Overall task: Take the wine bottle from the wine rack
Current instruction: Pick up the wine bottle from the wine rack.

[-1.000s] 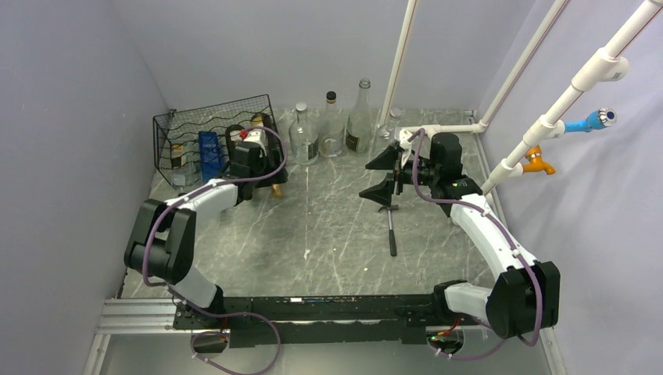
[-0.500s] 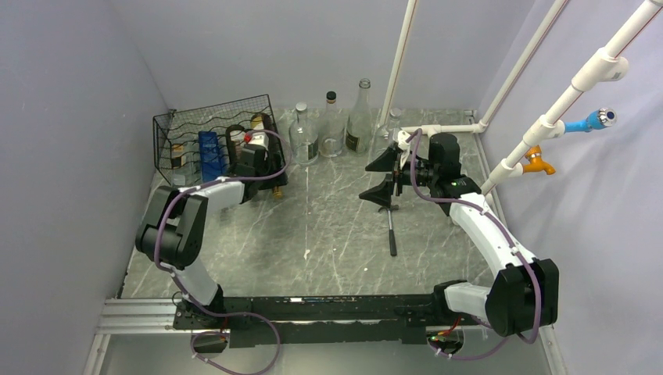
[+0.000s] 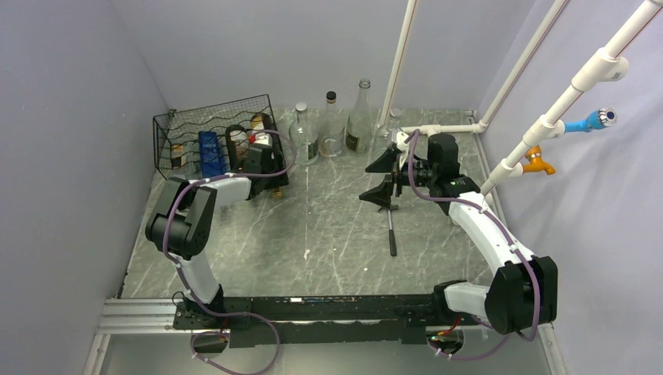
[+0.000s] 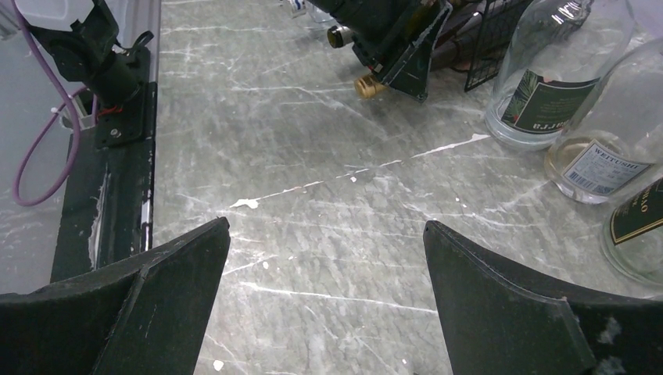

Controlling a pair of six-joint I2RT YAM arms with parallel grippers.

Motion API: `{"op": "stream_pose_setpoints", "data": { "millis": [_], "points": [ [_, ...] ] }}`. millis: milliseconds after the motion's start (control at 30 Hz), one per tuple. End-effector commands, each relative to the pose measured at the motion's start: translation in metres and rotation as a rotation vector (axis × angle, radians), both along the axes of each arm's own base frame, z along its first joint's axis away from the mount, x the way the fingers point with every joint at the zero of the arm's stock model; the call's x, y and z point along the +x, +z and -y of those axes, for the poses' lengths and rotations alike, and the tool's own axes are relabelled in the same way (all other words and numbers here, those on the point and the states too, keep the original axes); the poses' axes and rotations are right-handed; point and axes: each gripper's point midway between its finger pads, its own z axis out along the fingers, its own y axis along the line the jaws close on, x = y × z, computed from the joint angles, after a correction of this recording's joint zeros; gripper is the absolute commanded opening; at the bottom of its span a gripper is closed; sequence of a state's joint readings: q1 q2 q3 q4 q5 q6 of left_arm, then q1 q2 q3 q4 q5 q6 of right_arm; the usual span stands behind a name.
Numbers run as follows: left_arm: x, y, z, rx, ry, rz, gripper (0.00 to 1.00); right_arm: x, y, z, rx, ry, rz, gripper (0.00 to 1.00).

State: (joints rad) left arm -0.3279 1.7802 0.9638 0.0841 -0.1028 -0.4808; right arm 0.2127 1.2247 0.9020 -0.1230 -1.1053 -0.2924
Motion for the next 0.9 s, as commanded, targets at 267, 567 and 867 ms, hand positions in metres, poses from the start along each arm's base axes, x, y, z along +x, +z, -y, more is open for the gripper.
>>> {"op": "stream_pose_setpoints", "data": {
  "millis": [267, 567, 867],
  "points": [
    [0.004, -0.009, 0.007, 0.034, 0.044, -0.02, 0.64, 0.005, 0.007, 0.001, -0.002, 0.008, 0.054, 0.97],
    [0.005, -0.012, 0.006, 0.053, 0.062, -0.026, 0.58, 0.005, 0.006, 0.001, -0.006, 0.009, 0.057, 0.97],
    [0.005, -0.016, 0.007, 0.081, 0.074, -0.04, 0.56, 0.004, 0.008, 0.001, -0.006, 0.011, 0.064, 0.97]
  ]
}}
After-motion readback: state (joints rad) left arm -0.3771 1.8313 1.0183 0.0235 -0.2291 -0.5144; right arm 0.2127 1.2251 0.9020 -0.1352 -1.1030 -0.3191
